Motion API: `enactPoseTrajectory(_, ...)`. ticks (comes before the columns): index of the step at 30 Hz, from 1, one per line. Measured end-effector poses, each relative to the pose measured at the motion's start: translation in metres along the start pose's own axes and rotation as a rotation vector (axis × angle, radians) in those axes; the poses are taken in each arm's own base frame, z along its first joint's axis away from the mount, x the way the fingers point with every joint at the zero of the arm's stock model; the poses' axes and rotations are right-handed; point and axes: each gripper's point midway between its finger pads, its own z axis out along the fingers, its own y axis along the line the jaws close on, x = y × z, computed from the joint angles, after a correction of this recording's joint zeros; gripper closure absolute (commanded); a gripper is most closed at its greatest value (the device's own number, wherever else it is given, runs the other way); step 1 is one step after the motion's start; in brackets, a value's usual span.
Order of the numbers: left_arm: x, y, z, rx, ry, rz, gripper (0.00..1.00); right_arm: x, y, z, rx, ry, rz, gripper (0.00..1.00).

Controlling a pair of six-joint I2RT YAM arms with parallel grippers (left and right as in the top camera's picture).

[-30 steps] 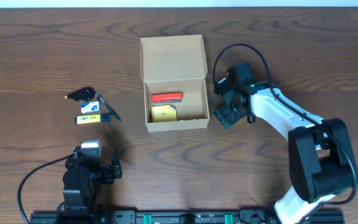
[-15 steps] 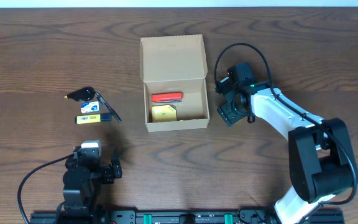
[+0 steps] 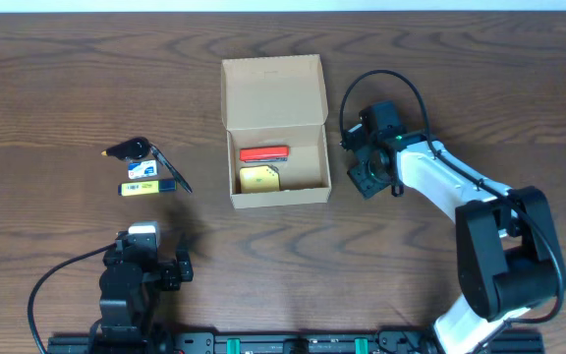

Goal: Pack container

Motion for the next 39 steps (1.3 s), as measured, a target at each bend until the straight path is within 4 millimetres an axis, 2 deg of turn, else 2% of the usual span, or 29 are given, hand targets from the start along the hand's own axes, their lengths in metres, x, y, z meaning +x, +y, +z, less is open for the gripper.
enactPoseTrajectory(7,0.0,0.0,0.0,0.0,0.0,0.0,0.05,-0.002,-0.001,0.0,0.002,-0.007,0.043,0.7)
enactPoseTrajectory(12,0.0,0.0,0.0,0.0,0.0,0.0,0.05,-0.008,-0.003,-0.011,-0.001,0.007,0.078,0.85)
enactPoseTrajectory(16,0.0,0.0,0.0,0.0,0.0,0.0,0.05,-0.037,-0.012,-0.041,0.007,-0.03,0.098,0.92)
enactPoseTrajectory(21,0.0,0.0,0.0,0.0,0.0,0.0,0.05,-0.076,-0.024,-0.09,0.02,-0.102,0.13,0.95)
enactPoseTrajectory(24,0.0,0.0,0.0,0.0,0.0,0.0,0.05,-0.095,-0.024,-0.119,0.019,-0.148,0.13,0.97)
enactPoseTrajectory(27,0.0,0.0,0.0,0.0,0.0,0.0,0.05,-0.115,-0.012,-0.144,0.017,-0.205,0.098,0.96)
enactPoseTrajectory(30,0.0,0.0,0.0,0.0,0.0,0.0,0.05,-0.135,0.012,-0.161,0.002,-0.268,0.046,0.95)
enactPoseTrajectory(34,0.0,0.0,0.0,0.0,0.0,0.0,0.05,-0.147,0.048,-0.167,-0.027,-0.305,-0.023,0.96)
enactPoseTrajectory(39,0.0,0.0,0.0,0.0,0.0,0.0,0.05,-0.151,0.073,-0.163,-0.055,-0.314,-0.003,0.98)
